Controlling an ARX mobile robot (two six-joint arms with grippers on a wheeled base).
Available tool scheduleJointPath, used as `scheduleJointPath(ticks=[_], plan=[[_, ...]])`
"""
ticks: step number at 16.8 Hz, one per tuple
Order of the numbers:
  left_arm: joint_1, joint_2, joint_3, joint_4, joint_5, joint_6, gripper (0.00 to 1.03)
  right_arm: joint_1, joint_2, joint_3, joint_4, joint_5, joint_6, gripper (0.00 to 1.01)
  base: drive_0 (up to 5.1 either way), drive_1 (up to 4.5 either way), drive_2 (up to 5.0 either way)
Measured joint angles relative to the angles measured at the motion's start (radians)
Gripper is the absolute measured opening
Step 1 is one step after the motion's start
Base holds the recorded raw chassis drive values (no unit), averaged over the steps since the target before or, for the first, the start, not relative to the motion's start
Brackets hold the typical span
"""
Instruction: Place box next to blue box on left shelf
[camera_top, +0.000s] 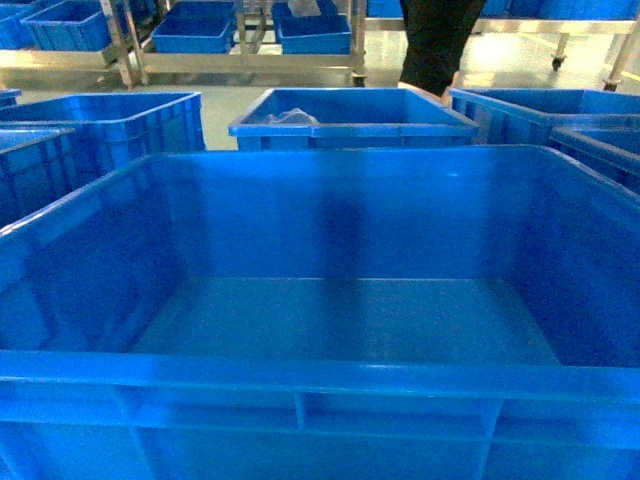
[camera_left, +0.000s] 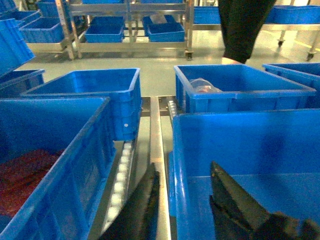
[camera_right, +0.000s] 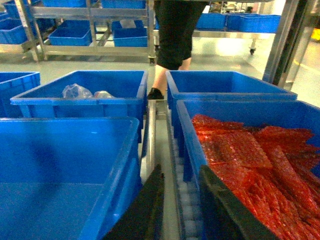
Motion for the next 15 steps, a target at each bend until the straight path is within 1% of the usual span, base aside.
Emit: scheduleJointPath(ticks=[1, 2, 3, 7, 13, 14, 15], plan=[[0.039, -0.019, -0.016, 0.001, 0.020, 0.000, 0.19, -0.005, -0.018, -0.017, 0.001, 0.003, 0.000, 0.17, 0.0, 0.00, 0.0], [0.052, -0.043, -0.033, 0.004, 0.020, -0.001, 0.06, 0.002, -0.048, -0.042, 0.000, -0.013, -0.002, 0.04, 0.0, 0.00, 0.0], [0.049, -0.071, -0.060, 0.002, 0.031, -0.001, 0.01, 0.004, -0.074, -0.064, -0.004, -0.014, -0.005, 0.02, 0.0, 0.00, 0.0], [0.046, -0.170, -0.126, -0.032, 0.033, -0.003, 0.01, 0.004, -0.187, -0.134, -0.047, -0.013, -0.005, 0.02, 0.0, 0.00, 0.0], [0.046, -0.295, -0.174, -0.109, 0.033, -0.003, 0.01, 0.004, -0.335, -0.185, -0.147, -0.013, -0.005, 0.02, 0.0, 0.00, 0.0], [0.046, -0.312, -0.192, -0.087, 0.033, -0.003, 0.01, 0.004, -0.351, -0.210, -0.114, -0.013, -0.005, 0.02, 0.0, 0.00, 0.0], [0.046, -0.336, -0.199, -0.115, 0.033, -0.003, 0.01, 0.004, -0.370, -0.211, -0.148, -0.012, -0.006, 0.02, 0.0, 0.00, 0.0]])
